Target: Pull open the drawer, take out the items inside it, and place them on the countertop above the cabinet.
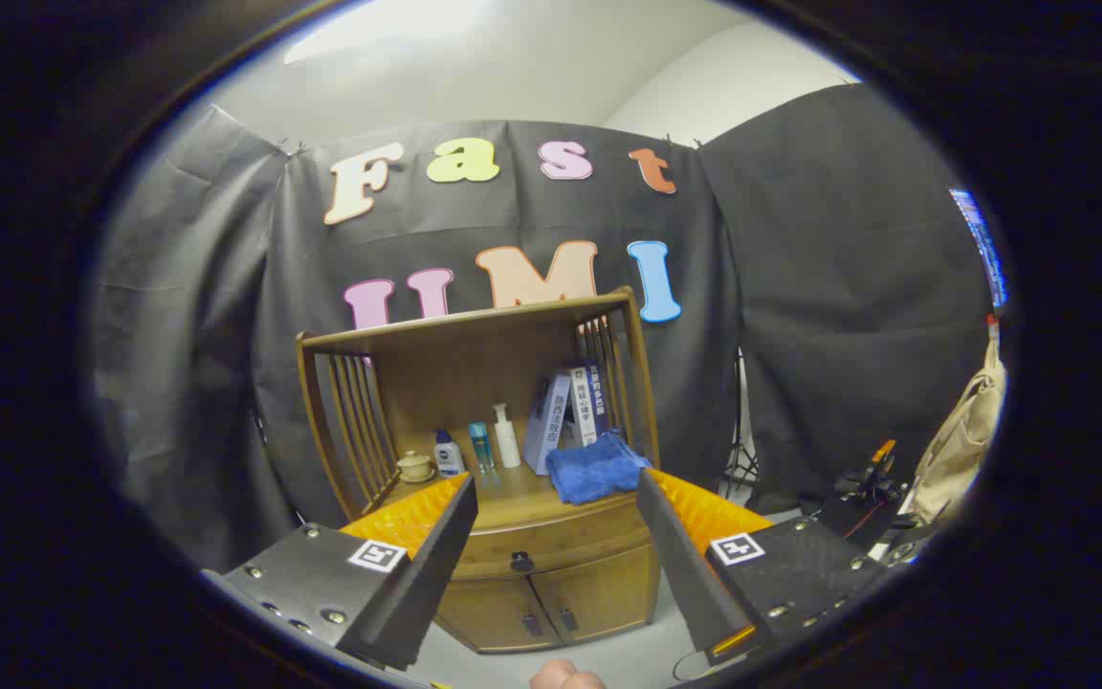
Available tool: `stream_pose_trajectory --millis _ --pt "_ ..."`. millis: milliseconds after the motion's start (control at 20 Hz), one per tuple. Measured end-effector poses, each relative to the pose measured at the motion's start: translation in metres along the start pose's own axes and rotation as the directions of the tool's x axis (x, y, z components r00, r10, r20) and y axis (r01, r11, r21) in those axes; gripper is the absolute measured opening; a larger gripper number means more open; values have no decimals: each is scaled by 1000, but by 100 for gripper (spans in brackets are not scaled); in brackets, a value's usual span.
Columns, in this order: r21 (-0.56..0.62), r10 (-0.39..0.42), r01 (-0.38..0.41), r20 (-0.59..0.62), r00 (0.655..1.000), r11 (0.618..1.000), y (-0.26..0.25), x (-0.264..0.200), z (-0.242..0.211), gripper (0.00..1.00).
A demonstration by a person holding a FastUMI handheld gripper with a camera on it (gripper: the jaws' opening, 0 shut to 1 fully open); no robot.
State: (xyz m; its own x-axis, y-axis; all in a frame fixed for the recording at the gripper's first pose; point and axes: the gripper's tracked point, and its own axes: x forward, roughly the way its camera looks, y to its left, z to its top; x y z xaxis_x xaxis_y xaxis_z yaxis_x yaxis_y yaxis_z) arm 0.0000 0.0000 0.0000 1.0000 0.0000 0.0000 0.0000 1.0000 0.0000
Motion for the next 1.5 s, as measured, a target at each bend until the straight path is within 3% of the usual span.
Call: stream_pose_trajectory --millis 750,1050,1250,1500 --pt "17 -2 3 -34 999 1000 -8 17 -20 100" --pt "-31 2 -3 -62 998 1000 -1 36 -51 100" --pt "-39 59 -62 -66 996 997 19 71 -81 100" --pt "-56 163 -168 -86 983 984 53 127 -151 100"
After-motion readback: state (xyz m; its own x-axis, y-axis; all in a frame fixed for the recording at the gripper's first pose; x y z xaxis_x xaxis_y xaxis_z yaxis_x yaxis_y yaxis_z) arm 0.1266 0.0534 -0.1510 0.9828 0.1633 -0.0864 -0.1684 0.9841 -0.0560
